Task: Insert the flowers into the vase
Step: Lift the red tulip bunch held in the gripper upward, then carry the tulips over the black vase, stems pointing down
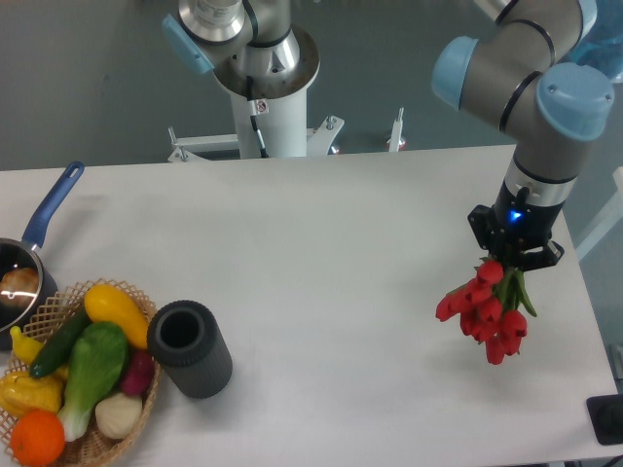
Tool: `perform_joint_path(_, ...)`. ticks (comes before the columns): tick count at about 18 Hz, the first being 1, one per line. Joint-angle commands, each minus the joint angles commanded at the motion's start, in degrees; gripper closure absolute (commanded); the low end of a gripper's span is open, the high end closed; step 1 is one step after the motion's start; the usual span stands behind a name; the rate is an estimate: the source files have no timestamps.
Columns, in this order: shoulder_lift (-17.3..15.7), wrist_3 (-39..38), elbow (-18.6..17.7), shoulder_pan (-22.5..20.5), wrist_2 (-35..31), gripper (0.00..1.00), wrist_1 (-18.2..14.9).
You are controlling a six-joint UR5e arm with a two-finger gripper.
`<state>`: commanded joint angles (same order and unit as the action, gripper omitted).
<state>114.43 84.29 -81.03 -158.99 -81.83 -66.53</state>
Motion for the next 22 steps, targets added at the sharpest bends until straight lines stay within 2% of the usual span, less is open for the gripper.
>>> perform_joint_path(6, -0.6, -0.3, 0.0, 0.2, 1.0, 1.00, 0.1)
perform_joint_path(9, -1.7, -2.2, -0.1, 1.2, 5.1, 1.00, 0.6)
perform_joint_path(12, -4.7, -3.7, -0.6, 1.2, 18.8, 1.00, 1.4)
perform_joint_path(14, -7.3, -6.8, -2.9, 1.3, 26.9, 1.00, 2.7)
perform_joint_path(17, -9.5, -11.2, -7.0, 1.6, 34.3, 1.00, 12.4)
perform_joint_path(18, -10.1, -13.9, -7.8, 1.8, 37.6, 1.00, 14.3)
perform_joint_path(22, -10.6, -17.9, -8.6, 3.4, 51.2, 1.00, 15.6)
